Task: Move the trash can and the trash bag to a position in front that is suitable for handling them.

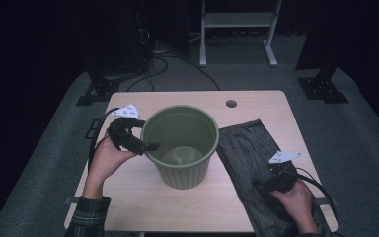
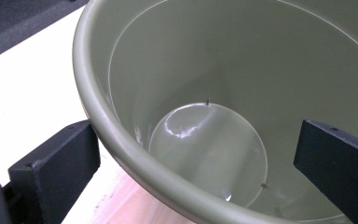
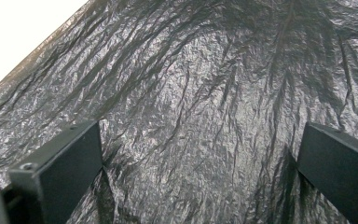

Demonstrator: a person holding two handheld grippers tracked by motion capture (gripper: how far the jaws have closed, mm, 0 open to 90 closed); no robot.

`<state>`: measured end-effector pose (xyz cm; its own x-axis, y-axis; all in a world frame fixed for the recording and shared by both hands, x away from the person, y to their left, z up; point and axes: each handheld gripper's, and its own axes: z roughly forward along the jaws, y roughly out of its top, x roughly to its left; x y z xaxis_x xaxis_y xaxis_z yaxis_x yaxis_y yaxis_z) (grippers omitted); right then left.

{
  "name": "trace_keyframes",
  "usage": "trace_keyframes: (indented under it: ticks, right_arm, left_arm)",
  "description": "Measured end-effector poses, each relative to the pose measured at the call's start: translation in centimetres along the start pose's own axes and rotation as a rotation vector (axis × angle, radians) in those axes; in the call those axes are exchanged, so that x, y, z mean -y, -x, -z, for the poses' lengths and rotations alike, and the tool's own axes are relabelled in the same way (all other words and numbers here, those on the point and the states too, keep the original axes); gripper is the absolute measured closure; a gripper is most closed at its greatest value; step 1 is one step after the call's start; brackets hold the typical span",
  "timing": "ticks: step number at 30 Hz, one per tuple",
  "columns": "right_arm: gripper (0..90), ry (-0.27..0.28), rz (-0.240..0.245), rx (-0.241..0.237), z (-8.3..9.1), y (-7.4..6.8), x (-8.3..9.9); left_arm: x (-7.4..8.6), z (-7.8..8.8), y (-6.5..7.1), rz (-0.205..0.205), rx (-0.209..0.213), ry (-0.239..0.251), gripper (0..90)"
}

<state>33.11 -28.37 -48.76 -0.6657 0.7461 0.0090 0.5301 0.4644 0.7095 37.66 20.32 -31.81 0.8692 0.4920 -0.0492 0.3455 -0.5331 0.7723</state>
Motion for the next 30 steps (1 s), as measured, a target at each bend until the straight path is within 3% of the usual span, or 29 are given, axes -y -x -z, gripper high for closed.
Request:
trace_keyframes:
  ticks: [6,12,22,30]
  right_arm:
    - [0.0,0.0,-0.001,0.0,0.0,0.0,0.0]
    - [0.0,-0.001,0.001,0.001,0.0,0.0,0.0]
    - [0.0,-0.001,0.002,0.001,0.0,-0.1,0.0]
    - [0.0,0.0,0.002,0.002,0.0,-0.1,0.0]
  left_arm:
    - [0.5,0.0,1.4,0.001,0.03,0.032,0.0]
    - [0.8,0.0,2.3,0.008,0.059,0.033,0.0]
    - [0.9,0.2,3.4,0.0,0.061,0.021,0.0]
    - [0.7,0.3,3.3,-0.003,0.047,0.026,0.0]
